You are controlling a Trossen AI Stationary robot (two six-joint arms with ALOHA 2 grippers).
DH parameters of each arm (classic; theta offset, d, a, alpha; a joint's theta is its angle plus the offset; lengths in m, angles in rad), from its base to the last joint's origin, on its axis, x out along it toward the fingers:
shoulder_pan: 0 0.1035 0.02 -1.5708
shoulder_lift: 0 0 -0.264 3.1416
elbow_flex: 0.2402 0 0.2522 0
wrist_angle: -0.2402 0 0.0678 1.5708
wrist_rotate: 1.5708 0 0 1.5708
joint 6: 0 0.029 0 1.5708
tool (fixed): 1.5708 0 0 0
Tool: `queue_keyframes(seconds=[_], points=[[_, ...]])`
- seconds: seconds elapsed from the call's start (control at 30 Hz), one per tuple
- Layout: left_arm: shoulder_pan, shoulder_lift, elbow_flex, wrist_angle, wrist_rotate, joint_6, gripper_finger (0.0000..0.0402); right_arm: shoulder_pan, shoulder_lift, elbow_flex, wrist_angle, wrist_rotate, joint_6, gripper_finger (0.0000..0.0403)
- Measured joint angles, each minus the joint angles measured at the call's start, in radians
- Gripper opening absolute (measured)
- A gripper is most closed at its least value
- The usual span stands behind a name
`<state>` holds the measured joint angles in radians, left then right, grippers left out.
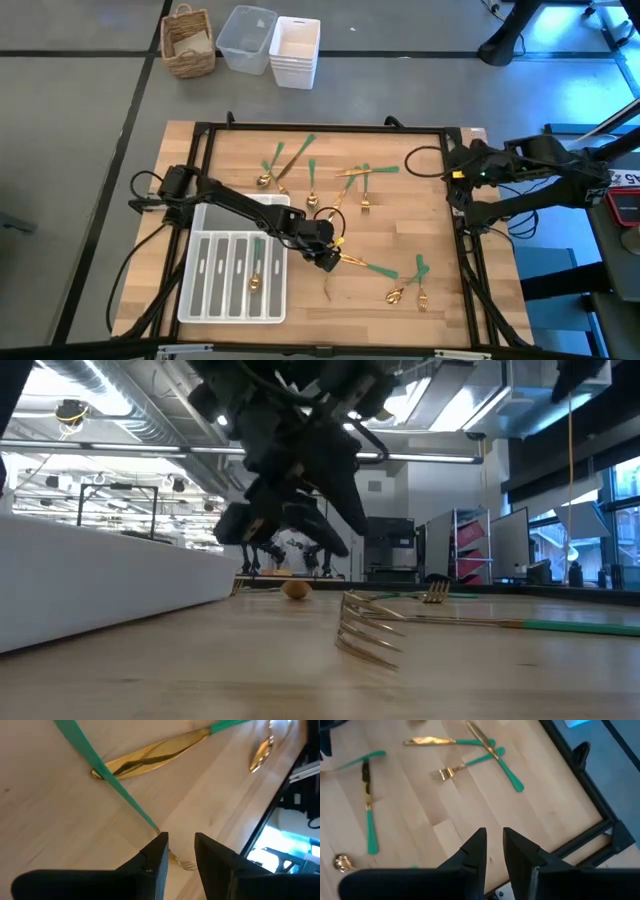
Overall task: Sort silverware
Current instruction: Put the green fork on the silverware tray
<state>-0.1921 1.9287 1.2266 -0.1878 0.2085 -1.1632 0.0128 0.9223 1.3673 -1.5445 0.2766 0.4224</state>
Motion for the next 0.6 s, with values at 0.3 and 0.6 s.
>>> queue_keyframes(seconds=[0.3, 0.6], points=[[0.011, -0.001, 0.0, 0.233, -0.102, 0.043, 0.0088, 0.0, -0.018, -0.126, 0.036, -0.015, 0.0, 0.0065], [-0.007, -0.001, 0.029, 0.157, -0.056, -0.037, 0.0088, 0.0, -0.017, -0.138, 0.038, -0.015, -0.065, 0.0065]])
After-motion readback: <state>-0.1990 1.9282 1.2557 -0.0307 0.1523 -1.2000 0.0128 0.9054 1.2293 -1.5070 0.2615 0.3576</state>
